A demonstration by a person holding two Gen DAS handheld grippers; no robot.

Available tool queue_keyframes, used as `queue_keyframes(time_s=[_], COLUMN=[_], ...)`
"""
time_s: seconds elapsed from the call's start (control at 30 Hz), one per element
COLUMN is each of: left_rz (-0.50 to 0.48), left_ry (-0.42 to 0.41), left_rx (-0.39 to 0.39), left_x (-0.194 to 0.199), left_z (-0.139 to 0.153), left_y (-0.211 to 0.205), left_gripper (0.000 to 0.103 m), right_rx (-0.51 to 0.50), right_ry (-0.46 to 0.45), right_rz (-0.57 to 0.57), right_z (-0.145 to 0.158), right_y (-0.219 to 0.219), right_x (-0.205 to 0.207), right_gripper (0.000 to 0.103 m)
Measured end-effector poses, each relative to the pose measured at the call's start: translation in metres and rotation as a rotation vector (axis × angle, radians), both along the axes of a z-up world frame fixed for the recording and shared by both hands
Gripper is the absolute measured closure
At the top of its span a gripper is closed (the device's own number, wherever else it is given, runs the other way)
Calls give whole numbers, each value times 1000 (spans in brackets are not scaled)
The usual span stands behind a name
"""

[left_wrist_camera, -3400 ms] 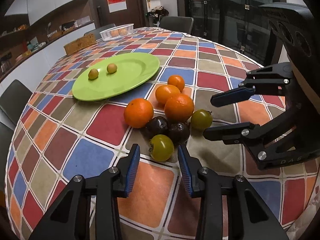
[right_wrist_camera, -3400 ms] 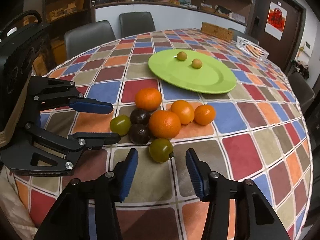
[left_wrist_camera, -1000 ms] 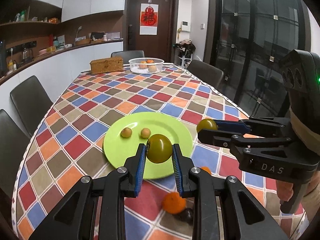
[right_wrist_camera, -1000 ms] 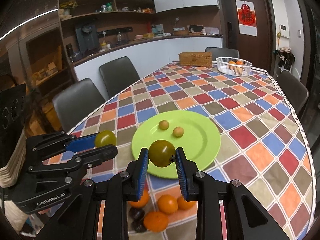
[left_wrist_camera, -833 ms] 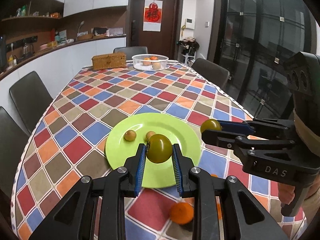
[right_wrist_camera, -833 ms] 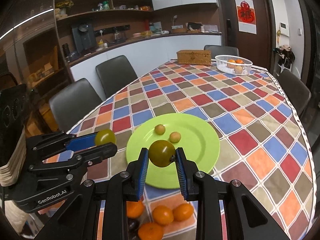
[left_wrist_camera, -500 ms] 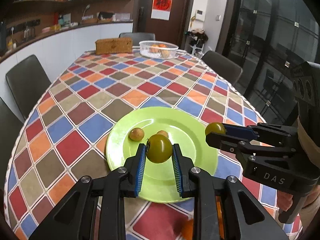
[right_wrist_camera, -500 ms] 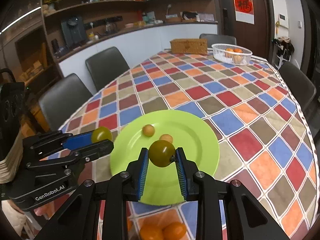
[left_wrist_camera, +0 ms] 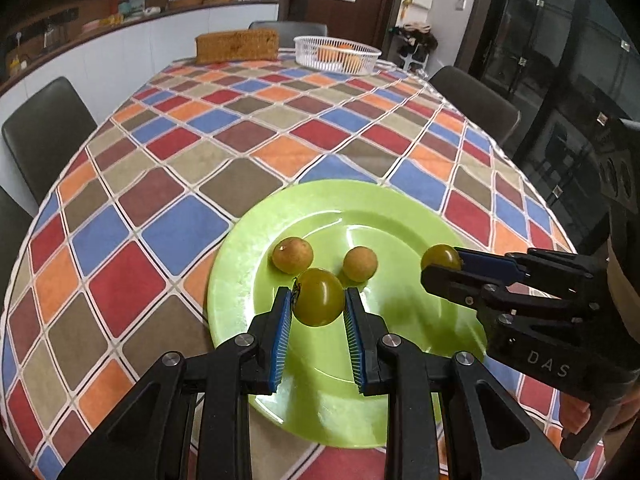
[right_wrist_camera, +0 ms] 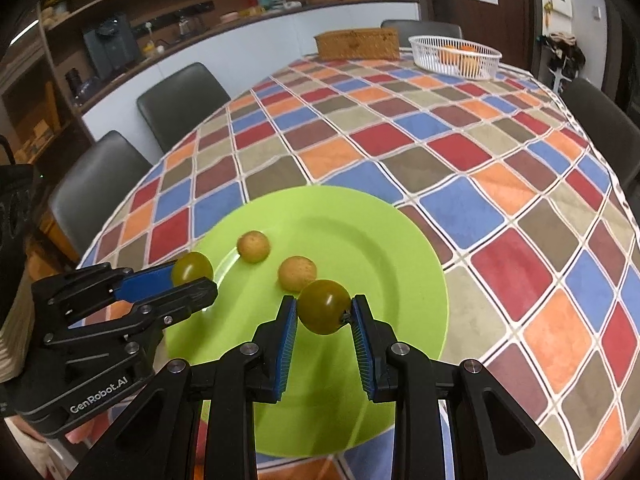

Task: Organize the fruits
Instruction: 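Carry both green tomatoes onto the green plate and open both grippers, then move both open grippers back toward the oranges and plums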

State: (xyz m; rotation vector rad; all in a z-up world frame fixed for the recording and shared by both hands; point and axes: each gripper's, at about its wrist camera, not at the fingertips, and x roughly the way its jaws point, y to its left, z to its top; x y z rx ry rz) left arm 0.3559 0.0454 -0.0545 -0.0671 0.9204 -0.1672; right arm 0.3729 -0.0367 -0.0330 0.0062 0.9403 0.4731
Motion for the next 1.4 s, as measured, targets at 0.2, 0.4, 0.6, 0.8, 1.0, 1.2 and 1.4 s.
queue_keyframes(time_s=[0.2,0.4,0.6,0.8,1.0,1.2,1.4], left_rz=[5,5,-4,-24,-28,-37,-57], left_ry=[-17,-39,-70,-124,-183,-229,-267], left_rx=[25,49,66,68,67,70,79], left_x=[1,-6,-24,-51,-81,-115,-148], left_z=[1,10,27,50,72,86,93], left_y=[-2,-2,-6,-13,-17,-22,-31], left_gripper=[72,65,65,64,60,57,53], right_rx=[-14,-16,-5,11,45,47,40], right_ry=[4,-15,-60,-121,-183,-234,-280], right_rz=[-9,-5,-2,18,35,47,70], right_z=[-3,4,22,46,71,85,92], right_y=[1,-1,-8,-13,-20,-26,-32], right_x=[2,-3,-19,-43,-74,-104,-134], right_gripper=[74,71,71,68,64,63,57])
